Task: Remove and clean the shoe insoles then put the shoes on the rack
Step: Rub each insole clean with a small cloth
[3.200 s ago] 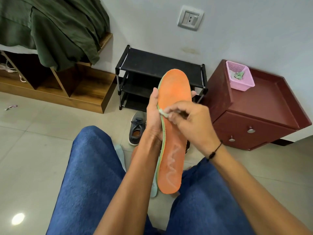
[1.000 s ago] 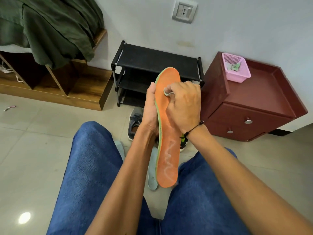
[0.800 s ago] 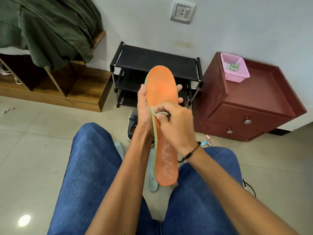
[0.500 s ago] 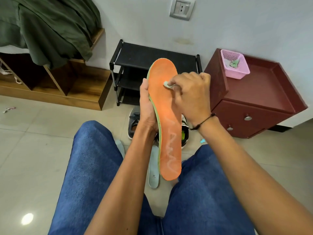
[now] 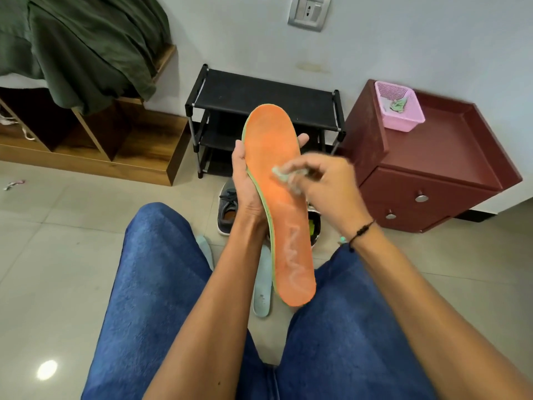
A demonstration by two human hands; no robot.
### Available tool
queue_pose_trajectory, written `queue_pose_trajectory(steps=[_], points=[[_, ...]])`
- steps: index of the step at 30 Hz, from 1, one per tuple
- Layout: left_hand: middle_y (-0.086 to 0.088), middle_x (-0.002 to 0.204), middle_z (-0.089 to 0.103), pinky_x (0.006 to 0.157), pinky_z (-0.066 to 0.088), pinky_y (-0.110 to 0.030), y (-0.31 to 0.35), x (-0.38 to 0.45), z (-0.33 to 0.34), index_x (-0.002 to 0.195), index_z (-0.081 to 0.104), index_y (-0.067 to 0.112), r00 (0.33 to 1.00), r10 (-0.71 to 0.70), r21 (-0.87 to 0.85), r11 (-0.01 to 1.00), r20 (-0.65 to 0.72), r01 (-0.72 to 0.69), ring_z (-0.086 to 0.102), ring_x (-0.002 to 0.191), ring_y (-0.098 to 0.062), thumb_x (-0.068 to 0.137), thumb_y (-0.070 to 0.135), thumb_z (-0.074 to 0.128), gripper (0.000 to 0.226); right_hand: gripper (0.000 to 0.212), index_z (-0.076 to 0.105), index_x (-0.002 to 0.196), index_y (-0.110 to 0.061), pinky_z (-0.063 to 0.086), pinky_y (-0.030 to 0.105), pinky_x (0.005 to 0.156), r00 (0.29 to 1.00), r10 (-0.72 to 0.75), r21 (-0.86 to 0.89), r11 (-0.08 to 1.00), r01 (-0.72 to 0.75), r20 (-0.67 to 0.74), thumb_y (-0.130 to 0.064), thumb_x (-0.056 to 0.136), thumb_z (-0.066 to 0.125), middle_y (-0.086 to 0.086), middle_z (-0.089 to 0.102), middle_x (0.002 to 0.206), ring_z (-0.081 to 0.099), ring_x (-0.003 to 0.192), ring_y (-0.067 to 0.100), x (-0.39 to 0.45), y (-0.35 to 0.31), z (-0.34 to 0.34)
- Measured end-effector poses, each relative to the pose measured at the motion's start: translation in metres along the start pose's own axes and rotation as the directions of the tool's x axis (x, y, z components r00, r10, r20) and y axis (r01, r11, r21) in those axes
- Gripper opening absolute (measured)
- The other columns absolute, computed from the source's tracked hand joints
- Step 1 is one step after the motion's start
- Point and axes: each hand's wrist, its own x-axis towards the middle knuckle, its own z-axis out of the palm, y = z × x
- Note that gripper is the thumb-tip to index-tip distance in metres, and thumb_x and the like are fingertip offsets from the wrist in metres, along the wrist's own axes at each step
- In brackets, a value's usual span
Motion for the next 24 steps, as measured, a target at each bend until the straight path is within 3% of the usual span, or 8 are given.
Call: queue_pose_trajectory(steps=[3, 5, 6, 10, 14, 17, 20, 24], points=[[-0.015, 0.086, 0.071, 0.070, 0.056, -0.031, -0.001, 0.000, 0.001, 0.098, 0.066, 0.001, 0.996, 0.071, 0.092, 0.994, -0.061, -0.065, 0.069, 0.077, -0.023, 0.096, 0.056, 0.020, 0.072, 0.016, 0.071, 0.079, -0.016, 0.053, 0.045, 0.074, 0.953, -0.260, -0.278, 0.937, 0.210, -0.156, -0.004, 0.075, 0.062, -0.001, 0.070, 0.086, 0.065, 0.083, 0.019, 0.022, 0.006, -0.003], [-0.018, 0.094, 0.069, 0.082, 0.053, -0.032, -0.001, 0.000, 0.004, 0.103, 0.066, -0.003, 0.998, 0.055, 0.051, 0.997, -0.013, -0.055, 0.067, 0.087, -0.025, 0.094, 0.057, 0.018, 0.077, 0.017, 0.070, 0.075, -0.016, 0.049, 0.047, 0.069, 0.908, -0.411, -0.506, 0.802, 0.317, -0.084, -0.002, 0.071, 0.060, 0.001, 0.070, 0.078, 0.063, 0.073, 0.028, 0.024, 0.011, 0.010], [-0.020, 0.103, 0.066, 0.090, 0.049, -0.034, 0.001, -0.002, 0.007, 0.111, 0.062, -0.005, 0.998, 0.054, 0.017, 0.998, 0.029, -0.054, 0.064, 0.095, -0.027, 0.093, 0.059, 0.018, 0.080, 0.018, 0.070, 0.073, -0.016, 0.048, 0.046, 0.067, 0.903, -0.420, -0.523, 0.791, 0.318, -0.086, -0.001, 0.069, 0.059, 0.001, 0.070, 0.075, 0.062, 0.068, 0.029, 0.020, 0.011, 0.017], [-0.021, 0.117, 0.056, 0.088, 0.048, -0.033, 0.002, 0.000, 0.003, 0.128, 0.044, -0.002, 0.990, 0.072, -0.036, 0.997, 0.118, -0.068, 0.056, 0.099, -0.026, 0.090, 0.062, 0.017, 0.079, 0.023, 0.072, 0.074, -0.014, 0.051, 0.044, 0.076, 0.934, -0.308, -0.313, 0.918, 0.242, -0.182, 0.005, 0.071, 0.060, -0.005, 0.071, 0.078, 0.063, 0.074, 0.021, -0.003, 0.002, 0.031], [-0.015, 0.123, 0.052, 0.082, 0.045, -0.034, -0.001, 0.001, 0.001, 0.135, 0.038, 0.000, 0.988, 0.021, -0.022, 1.000, 0.151, -0.018, 0.052, 0.090, -0.024, 0.088, 0.067, 0.018, 0.084, 0.020, 0.074, 0.079, -0.012, 0.048, 0.019, 0.075, 0.993, -0.115, -0.161, 0.981, 0.111, -0.016, 0.004, 0.077, 0.062, -0.010, 0.068, 0.077, 0.060, 0.079, 0.003, -0.018, -0.014, 0.024], [-0.014, 0.122, 0.053, 0.086, 0.045, -0.036, -0.001, 0.005, 0.002, 0.132, 0.043, 0.001, 0.995, 0.001, -0.053, 0.999, 0.104, 0.004, 0.055, 0.094, -0.026, 0.087, 0.069, 0.021, 0.084, 0.016, 0.074, 0.080, -0.017, 0.046, 0.011, 0.071, 1.000, 0.020, -0.075, 0.997, -0.018, 0.020, -0.004, 0.079, 0.065, -0.010, 0.067, 0.076, 0.060, 0.075, 0.001, -0.016, -0.018, 0.018], [-0.016, 0.115, 0.058, 0.091, 0.047, -0.038, -0.001, 0.002, 0.005, 0.125, 0.051, 0.001, 0.997, -0.057, 0.002, 0.998, 0.050, 0.057, 0.058, 0.099, -0.028, 0.086, 0.071, 0.026, 0.084, 0.018, 0.073, 0.080, -0.019, 0.047, 0.016, 0.074, 0.988, 0.104, 0.003, 0.995, -0.104, -0.112, -0.004, 0.079, 0.064, -0.011, 0.067, 0.079, 0.061, 0.080, 0.005, -0.002, -0.011, 0.013], [-0.014, 0.096, 0.067, 0.080, 0.055, -0.035, -0.003, 0.003, 0.004, 0.110, 0.063, 0.005, 0.991, -0.136, 0.128, 0.983, 0.010, 0.134, 0.066, 0.088, -0.025, 0.089, 0.068, 0.029, 0.074, 0.016, 0.072, 0.079, -0.018, 0.042, 0.011, 0.059, 0.926, 0.130, 0.059, 0.991, -0.117, -0.354, -0.004, 0.080, 0.063, -0.012, 0.063, 0.071, 0.054, 0.064, 0.001, 0.017, -0.005, 0.013]])
